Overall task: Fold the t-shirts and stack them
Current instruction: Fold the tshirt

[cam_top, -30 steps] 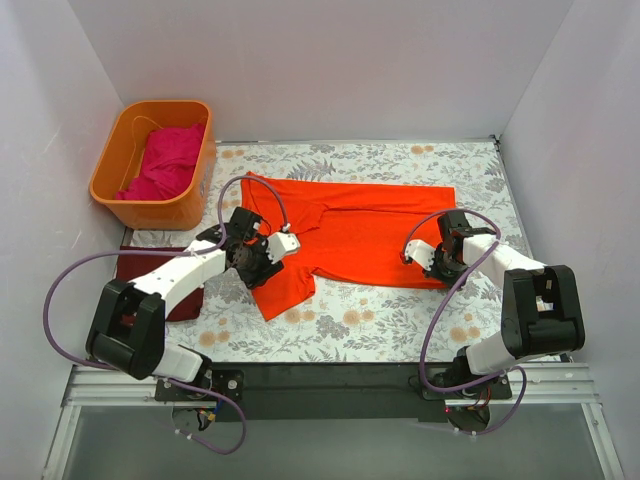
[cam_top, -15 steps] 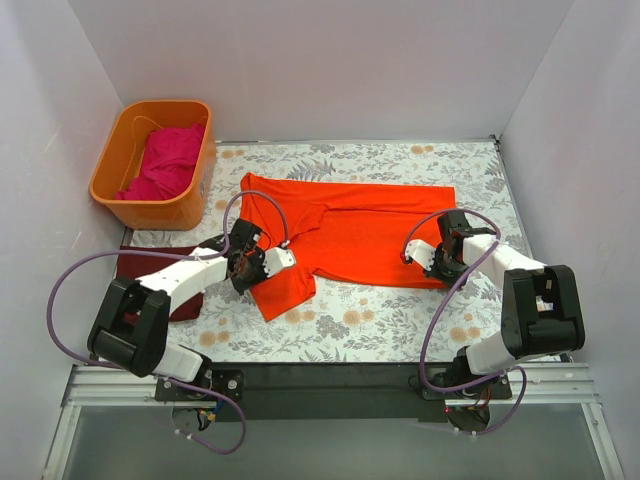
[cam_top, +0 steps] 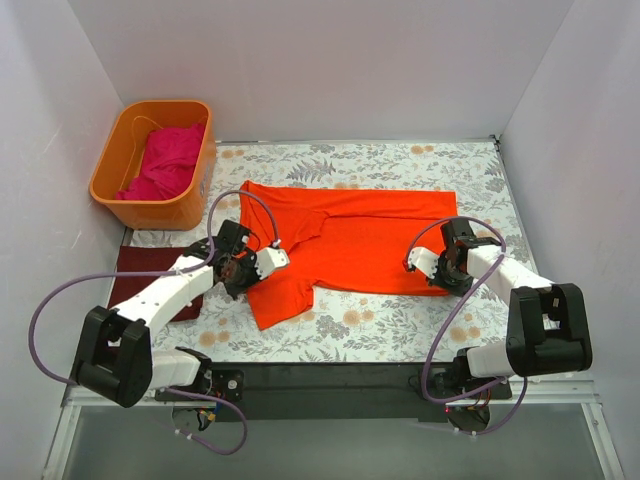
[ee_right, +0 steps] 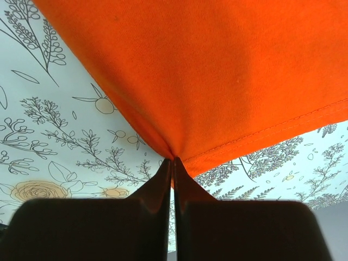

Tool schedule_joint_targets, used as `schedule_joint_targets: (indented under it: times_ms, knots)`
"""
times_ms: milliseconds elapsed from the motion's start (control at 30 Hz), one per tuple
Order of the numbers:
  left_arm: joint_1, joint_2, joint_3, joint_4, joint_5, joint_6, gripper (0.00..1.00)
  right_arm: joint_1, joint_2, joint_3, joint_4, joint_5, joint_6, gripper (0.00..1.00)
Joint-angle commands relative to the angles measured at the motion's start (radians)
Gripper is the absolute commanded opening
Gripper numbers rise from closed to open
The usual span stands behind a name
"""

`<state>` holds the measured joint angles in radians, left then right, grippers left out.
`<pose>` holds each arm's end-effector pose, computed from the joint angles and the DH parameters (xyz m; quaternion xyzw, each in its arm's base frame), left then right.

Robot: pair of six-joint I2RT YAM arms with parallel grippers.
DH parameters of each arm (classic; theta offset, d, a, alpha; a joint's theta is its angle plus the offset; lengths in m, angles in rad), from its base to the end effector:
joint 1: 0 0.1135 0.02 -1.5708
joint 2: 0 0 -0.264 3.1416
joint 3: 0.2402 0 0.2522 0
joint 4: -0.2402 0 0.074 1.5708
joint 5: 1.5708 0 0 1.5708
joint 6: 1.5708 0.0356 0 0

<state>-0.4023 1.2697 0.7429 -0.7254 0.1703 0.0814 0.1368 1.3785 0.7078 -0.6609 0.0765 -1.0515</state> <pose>0.1980 -0.0908 0.1907 0.2487 0.9519 -0.1081 0.1426 0.2229 0.0279 0.1610 -0.5516 0.8247 -0.0867 0.0902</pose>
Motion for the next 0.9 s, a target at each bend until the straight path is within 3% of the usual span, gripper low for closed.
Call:
schedule_joint_targets:
  times_ms: [0, 333, 867]
  knots:
    - [0.028, -0.043, 0.076, -0.074, 0.069, -0.014, 0.0, -0.012, -0.032, 0.024, -0.039, 0.0, -0.024, 0.01]
    - [0.178, 0.026, 0.266, -0.149, 0.139, 0.021, 0.0, -0.037, -0.05, 0.163, -0.114, -0.034, -0.062, 0.01]
    - [0.203, 0.305, 0.556, -0.098, 0.127, 0.014, 0.0, -0.062, 0.209, 0.487, -0.164, -0.044, -0.125, 0.01]
